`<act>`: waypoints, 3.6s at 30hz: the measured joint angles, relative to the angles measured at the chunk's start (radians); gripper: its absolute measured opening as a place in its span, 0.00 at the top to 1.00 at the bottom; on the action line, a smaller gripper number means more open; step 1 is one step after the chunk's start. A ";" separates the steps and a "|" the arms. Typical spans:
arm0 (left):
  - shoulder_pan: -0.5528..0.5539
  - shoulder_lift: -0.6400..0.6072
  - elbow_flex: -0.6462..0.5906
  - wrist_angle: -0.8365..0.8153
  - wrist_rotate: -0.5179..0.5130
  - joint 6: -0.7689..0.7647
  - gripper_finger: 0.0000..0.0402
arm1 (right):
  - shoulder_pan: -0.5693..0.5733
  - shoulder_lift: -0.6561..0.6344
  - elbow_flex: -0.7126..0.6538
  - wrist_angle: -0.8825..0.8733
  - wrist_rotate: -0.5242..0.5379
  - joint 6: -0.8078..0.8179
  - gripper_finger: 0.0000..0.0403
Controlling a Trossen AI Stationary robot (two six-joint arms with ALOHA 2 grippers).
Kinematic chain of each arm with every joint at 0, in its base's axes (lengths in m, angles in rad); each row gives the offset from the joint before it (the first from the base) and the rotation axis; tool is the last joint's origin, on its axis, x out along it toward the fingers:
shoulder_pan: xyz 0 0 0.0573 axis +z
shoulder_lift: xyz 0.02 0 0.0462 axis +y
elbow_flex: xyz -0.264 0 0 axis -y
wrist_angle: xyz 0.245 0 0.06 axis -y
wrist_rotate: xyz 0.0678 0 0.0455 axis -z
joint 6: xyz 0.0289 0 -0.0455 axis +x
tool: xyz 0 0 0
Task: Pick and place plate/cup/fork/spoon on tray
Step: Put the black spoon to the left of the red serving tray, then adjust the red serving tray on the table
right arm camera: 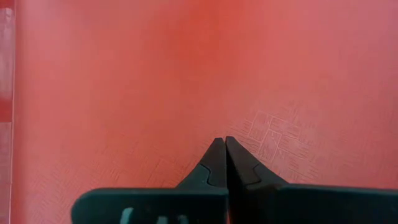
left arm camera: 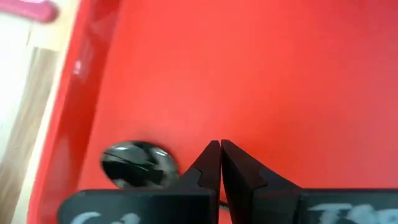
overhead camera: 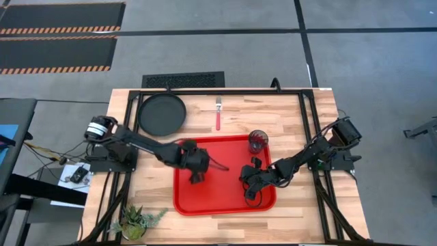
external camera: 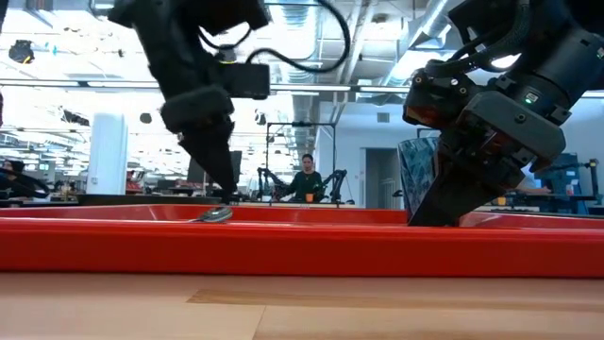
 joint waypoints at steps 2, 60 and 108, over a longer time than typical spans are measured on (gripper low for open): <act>0.032 0.000 -0.012 0.008 -0.002 -0.021 1.00 | 0.000 0.000 0.000 0.000 0.000 0.000 0.99; 0.041 -0.004 -0.082 0.085 0.143 0.163 1.00 | 0.000 0.000 0.000 0.004 0.001 -0.011 0.99; -0.052 -0.171 -0.116 -0.112 0.091 -0.038 1.00 | 0.000 0.000 0.000 -0.002 0.000 -0.007 0.99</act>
